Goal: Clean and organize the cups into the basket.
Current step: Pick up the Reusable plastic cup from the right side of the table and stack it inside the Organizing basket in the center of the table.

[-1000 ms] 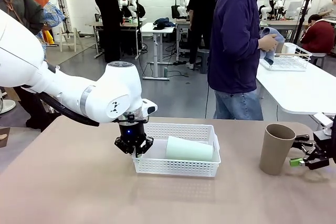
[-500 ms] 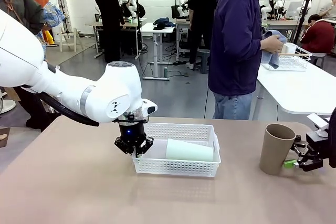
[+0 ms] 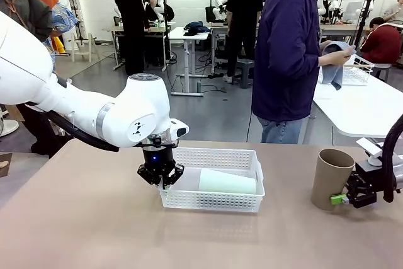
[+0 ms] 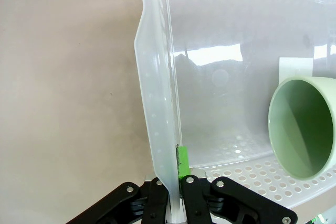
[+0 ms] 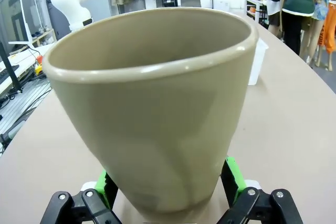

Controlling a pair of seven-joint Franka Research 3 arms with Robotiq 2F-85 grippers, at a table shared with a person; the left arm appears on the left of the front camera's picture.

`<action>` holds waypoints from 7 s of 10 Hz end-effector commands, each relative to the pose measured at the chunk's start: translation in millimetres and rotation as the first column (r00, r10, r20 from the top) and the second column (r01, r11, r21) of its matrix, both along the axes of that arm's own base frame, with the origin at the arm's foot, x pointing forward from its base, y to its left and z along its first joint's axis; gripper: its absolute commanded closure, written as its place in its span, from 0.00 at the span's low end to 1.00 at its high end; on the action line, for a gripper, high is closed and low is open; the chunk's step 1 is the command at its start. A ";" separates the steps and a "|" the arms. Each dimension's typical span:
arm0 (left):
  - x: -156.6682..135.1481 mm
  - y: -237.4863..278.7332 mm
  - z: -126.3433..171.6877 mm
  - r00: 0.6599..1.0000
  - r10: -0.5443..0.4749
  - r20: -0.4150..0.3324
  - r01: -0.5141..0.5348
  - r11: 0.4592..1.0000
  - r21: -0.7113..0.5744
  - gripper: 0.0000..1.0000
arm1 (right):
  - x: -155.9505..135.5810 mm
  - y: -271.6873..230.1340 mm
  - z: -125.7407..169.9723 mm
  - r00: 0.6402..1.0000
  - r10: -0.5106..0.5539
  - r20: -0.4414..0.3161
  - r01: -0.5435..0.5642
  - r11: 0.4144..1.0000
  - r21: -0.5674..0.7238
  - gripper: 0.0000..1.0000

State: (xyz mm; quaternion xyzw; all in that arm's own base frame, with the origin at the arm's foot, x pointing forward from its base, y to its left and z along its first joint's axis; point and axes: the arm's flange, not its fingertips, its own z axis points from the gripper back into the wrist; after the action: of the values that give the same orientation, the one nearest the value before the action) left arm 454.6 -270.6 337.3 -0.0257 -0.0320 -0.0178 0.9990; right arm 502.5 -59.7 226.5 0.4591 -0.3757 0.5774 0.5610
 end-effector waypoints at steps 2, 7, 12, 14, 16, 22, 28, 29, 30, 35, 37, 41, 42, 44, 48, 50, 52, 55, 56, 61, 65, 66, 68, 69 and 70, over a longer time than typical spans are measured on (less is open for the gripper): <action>-1.1 -0.3 -1.1 1.000 -0.002 0.004 0.002 1.000 0.000 1.00 | 4.4 -3.4 -2.7 0.998 0.056 0.035 -0.056 0.998 0.010 0.59; -1.1 -0.3 -1.1 1.000 -0.002 0.004 0.002 1.000 0.000 1.00 | 2.8 -4.2 0.4 0.999 0.025 0.034 -0.024 1.000 -0.002 1.00; -1.1 -0.3 -1.1 1.000 -0.002 0.004 0.002 1.000 0.000 1.00 | -19.4 53.0 142.0 0.981 -0.189 -0.032 0.186 0.979 -0.087 1.00; -1.1 -0.3 -1.1 1.000 -0.002 0.004 0.002 1.000 0.000 1.00 | -24.3 64.8 174.4 0.983 -0.181 -0.010 0.180 0.981 -0.074 1.00; -1.1 -0.3 -1.1 1.000 -0.002 0.004 0.002 1.000 0.000 1.00 | -28.8 69.7 184.9 0.984 -0.178 -0.004 0.177 0.982 -0.071 1.00; -1.1 -0.3 -1.1 1.000 -0.002 0.004 0.002 1.000 0.000 1.00 | -26.2 66.3 196.3 0.989 -0.145 0.006 0.145 0.986 -0.078 1.00; -1.1 -0.3 -1.1 1.000 -0.002 0.004 0.002 1.000 0.000 1.00 | 14.9 205.5 248.0 0.994 -0.095 -0.050 0.051 0.825 -0.563 0.20; -1.1 -0.3 -1.1 1.000 -0.002 0.004 0.002 1.000 0.000 1.00 | 27.7 235.0 247.5 0.988 -0.107 -0.113 0.011 0.770 -0.637 0.20; -1.1 -0.3 -1.1 1.000 -0.002 0.004 0.002 1.000 0.000 1.00 | 38.8 261.9 243.5 0.985 -0.101 -0.139 -0.029 0.700 -0.714 0.20; -1.1 -0.3 -1.1 1.000 -0.002 0.004 0.002 1.000 0.000 1.00 | 74.3 350.7 202.5 0.967 -0.062 -0.246 -0.185 0.490 -0.852 0.20; -1.1 -0.3 -1.1 1.000 -0.002 0.004 0.002 1.000 0.000 1.00 | 82.5 368.4 182.0 0.962 -0.047 -0.268 -0.221 0.440 -0.870 0.20; -1.1 -0.3 -1.1 1.000 -0.002 0.004 0.002 1.000 0.000 1.00 | 94.9 381.1 147.9 0.958 -0.007 -0.287 -0.263 0.382 -0.886 0.20; -1.1 -0.3 -1.1 1.000 -0.002 0.004 0.002 1.000 0.000 1.00 | 96.3 382.1 142.6 0.958 0.011 -0.287 -0.271 0.372 -0.888 0.20; -1.1 -0.3 -1.1 1.000 -0.002 0.004 0.002 1.000 0.000 1.00 | 97.1 383.3 134.3 0.955 0.063 -0.289 -0.292 0.360 -0.886 0.20; -1.1 -0.3 -1.1 1.000 -0.002 0.004 0.002 1.000 0.000 1.00 | 94.9 386.3 119.5 0.935 0.142 -0.324 -0.353 0.311 -0.882 0.20; -1.1 -0.3 -1.1 1.000 -0.002 0.004 0.002 1.000 0.000 1.00 | 94.5 387.1 113.0 0.931 0.151 -0.333 -0.364 0.303 -0.881 0.20; -1.1 -0.3 -1.1 1.000 -0.002 0.004 0.002 1.000 0.000 1.00 | 94.1 385.9 114.5 0.932 0.156 -0.328 -0.361 0.304 -0.882 0.20; -1.1 -0.3 -1.1 1.000 -0.002 0.004 0.002 1.000 0.000 1.00 | 100.1 387.2 108.4 0.938 0.158 -0.309 -0.345 0.326 -0.880 0.20; -1.1 -0.3 -1.1 1.000 -0.002 0.004 0.002 1.000 0.000 1.00 | 102.5 388.2 106.1 0.940 0.155 -0.303 -0.338 0.338 -0.878 0.20; -1.1 -0.3 -1.1 1.000 -0.002 0.004 0.002 1.000 0.000 1.00 | 112.5 390.5 92.0 0.962 0.097 -0.256 -0.274 0.367 -0.889 0.20; -1.1 -0.3 -1.1 1.000 -0.002 0.004 0.002 1.000 0.000 1.00 | 110.3 389.2 92.1 0.960 0.087 -0.266 -0.279 0.367 -0.887 0.00; -1.1 -0.3 -1.1 1.000 -0.002 0.004 0.002 1.000 0.000 1.00 | 109.9 389.7 91.3 0.959 0.089 -0.268 -0.282 0.369 -0.886 0.00; -1.1 -0.3 -1.1 1.000 -0.002 0.004 0.002 1.000 0.000 1.00 | 106.3 390.4 93.1 0.957 0.098 -0.272 -0.289 0.374 -0.881 0.00; -1.1 -0.3 -1.1 1.000 -0.002 0.004 0.002 1.000 0.000 1.00 | 99.8 390.1 99.1 0.956 0.113 -0.269 -0.292 0.379 -0.878 0.00; -1.1 -0.3 -1.1 1.000 -0.002 0.004 0.002 1.000 0.000 1.00 | 87.3 389.4 109.8 0.955 0.124 -0.270 -0.297 0.385 -0.874 0.00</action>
State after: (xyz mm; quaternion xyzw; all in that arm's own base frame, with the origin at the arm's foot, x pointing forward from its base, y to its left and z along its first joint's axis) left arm 455.9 -270.2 338.1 -0.0279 -0.0360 -0.0167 0.9988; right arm 602.0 332.6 329.2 0.1711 0.1168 0.7116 0.6713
